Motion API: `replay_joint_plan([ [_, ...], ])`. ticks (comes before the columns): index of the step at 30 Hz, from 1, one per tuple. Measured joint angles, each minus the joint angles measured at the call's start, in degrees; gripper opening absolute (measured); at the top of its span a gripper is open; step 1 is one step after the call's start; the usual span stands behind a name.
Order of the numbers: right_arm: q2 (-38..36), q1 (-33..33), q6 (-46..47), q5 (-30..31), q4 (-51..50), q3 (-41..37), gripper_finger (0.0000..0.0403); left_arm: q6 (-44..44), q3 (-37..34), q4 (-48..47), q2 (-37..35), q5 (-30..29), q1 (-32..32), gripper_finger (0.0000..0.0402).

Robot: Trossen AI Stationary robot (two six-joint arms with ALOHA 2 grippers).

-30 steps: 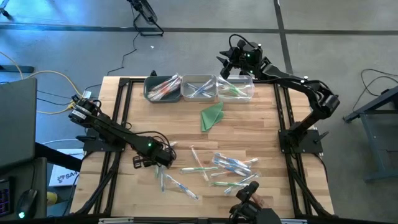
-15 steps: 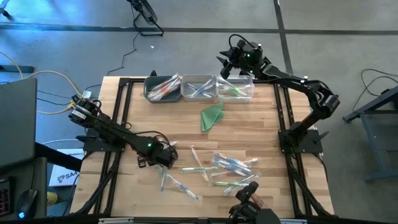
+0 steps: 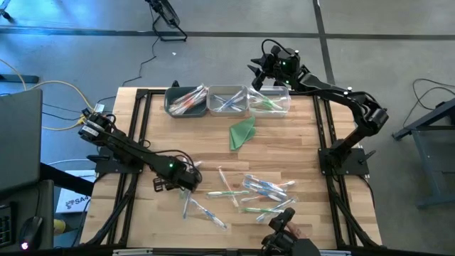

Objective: Pick & Place Toothbrushes
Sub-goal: Put the green toothbrush into the transparent bin

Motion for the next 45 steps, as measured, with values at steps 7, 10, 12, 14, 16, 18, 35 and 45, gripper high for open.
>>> replay_joint_plan([
  [7, 0.0, 0.0, 0.0, 0.0, 0.0, 0.0, 0.0116, -1.0, 0.0, -3.8, 0.0, -2.5, 0.0, 0.0145],
  [10, 0.0, 0.0, 0.0, 0.0, -0.4, 0.0, 0.0116, 0.5, 0.0, -2.5, 0.0, -3.3, 0.0, 0.0145],
  [12, 0.0, 0.0, 0.0, 0.0, -0.6, 0.0, 0.0116, 2.6, 0.0, -0.9, 0.0, -3.5, 0.0, 0.0145],
  [14, 0.0, 0.0, 0.0, 0.0, -0.8, 0.0, 0.0116, 3.5, 0.0, -0.6, 0.1, -3.5, 0.0, 0.0145],
  [16, 0.0, 0.0, 0.0, 0.0, -1.2, 0.0, 0.0116, 3.6, 0.0, -0.7, 0.8, -3.5, 0.0, 0.0145],
  [18, 0.0, 0.0, 0.0, 0.0, -1.4, 0.0, 0.0116, 3.6, 0.0, -1.3, 1.3, -3.5, 0.0, 0.0145],
  [35, 0.0, 0.0, 0.0, 0.0, -1.8, 0.0, 0.0116, 3.2, 0.0, 1.4, 3.3, -3.5, 0.0, 0.0064],
  [45, 0.0, 0.0, 0.0, 0.0, -1.7, 0.0, 0.0116, 6.8, 0.0, 2.9, 2.6, -3.5, 0.0, 0.0017],
])
